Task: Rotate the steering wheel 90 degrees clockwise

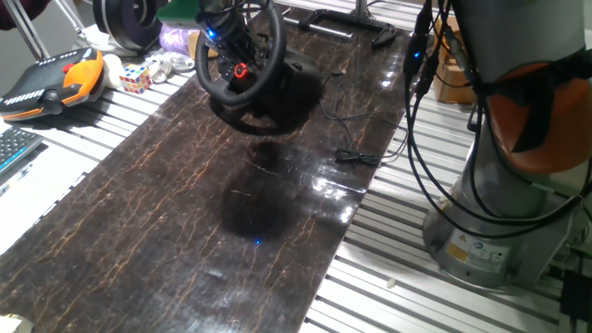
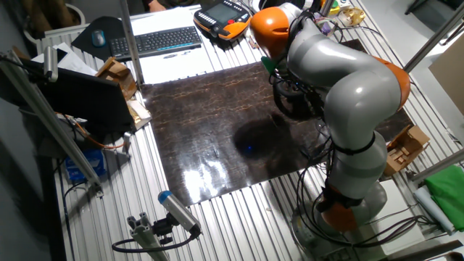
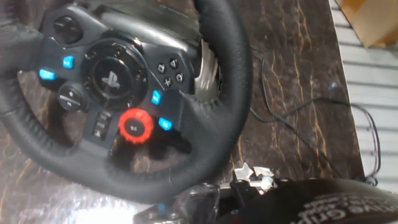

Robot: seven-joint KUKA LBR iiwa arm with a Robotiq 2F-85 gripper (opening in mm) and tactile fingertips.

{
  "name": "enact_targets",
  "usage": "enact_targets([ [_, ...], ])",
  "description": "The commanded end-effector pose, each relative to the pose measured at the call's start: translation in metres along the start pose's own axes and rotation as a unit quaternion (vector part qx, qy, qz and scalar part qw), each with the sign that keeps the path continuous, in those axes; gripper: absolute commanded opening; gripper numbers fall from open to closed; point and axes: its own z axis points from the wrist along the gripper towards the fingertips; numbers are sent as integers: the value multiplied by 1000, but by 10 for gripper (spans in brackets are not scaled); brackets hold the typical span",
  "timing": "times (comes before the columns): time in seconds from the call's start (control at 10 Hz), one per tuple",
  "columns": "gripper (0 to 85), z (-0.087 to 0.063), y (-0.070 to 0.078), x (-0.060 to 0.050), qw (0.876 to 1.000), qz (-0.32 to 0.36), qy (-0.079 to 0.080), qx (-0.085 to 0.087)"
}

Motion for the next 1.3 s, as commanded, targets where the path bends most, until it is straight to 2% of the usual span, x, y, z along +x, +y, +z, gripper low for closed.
enact_targets([
  [0.0, 7, 1, -1, -9, 1000, 0, -2, 0],
  [0.2, 7, 5, -2, -27, 1000, -2, -27, -7],
  [0.4, 7, 9, -4, -35, 999, 4, -44, -5],
  [0.6, 7, 9, -8, -44, 999, 5, -38, -8],
  [1.2, 7, 13, -12, -65, 998, -1, -58, -9],
])
